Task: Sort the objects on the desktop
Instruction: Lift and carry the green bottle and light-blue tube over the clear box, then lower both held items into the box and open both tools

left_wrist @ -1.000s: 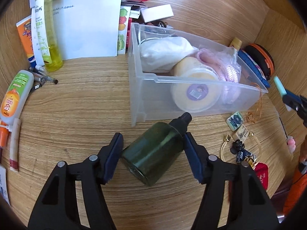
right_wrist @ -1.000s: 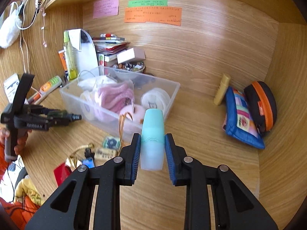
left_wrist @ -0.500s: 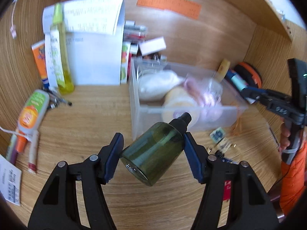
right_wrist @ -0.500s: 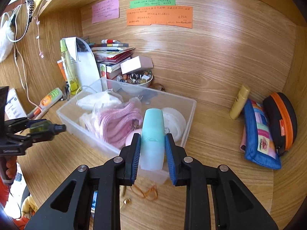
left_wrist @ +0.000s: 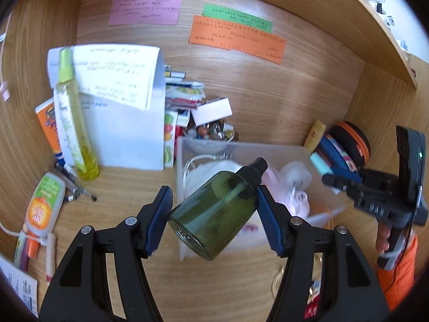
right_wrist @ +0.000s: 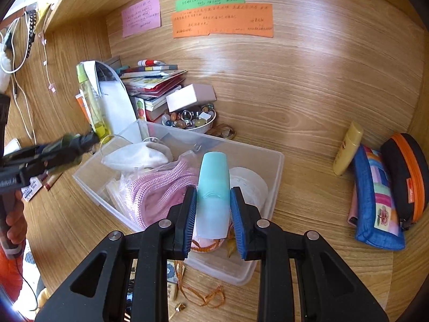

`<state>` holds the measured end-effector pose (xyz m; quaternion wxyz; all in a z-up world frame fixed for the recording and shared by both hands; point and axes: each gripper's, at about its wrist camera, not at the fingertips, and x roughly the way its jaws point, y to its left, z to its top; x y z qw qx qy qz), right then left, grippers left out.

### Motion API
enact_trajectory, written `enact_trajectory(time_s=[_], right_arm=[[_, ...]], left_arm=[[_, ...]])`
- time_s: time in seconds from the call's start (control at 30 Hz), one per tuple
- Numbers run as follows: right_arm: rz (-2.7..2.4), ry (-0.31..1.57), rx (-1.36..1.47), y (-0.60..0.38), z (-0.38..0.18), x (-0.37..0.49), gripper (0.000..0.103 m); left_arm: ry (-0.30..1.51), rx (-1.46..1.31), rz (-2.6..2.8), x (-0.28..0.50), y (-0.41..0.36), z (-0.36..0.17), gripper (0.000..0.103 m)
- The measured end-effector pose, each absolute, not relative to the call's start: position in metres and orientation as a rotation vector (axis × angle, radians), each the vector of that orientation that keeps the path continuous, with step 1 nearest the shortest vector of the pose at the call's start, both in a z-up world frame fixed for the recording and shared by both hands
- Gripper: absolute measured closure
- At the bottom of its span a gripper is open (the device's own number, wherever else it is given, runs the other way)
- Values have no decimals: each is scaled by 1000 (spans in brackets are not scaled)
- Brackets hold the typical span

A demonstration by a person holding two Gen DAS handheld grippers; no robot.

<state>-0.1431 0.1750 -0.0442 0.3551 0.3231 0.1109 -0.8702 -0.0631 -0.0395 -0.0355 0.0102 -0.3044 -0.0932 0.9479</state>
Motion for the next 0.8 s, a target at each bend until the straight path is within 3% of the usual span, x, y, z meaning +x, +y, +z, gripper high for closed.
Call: enact_trajectory(time_s=[0.8], right_arm=[[-2287,389,885,163,-73,-147,80]], left_arm=[[-220,-1002,3004,-111,-16,-69,40]])
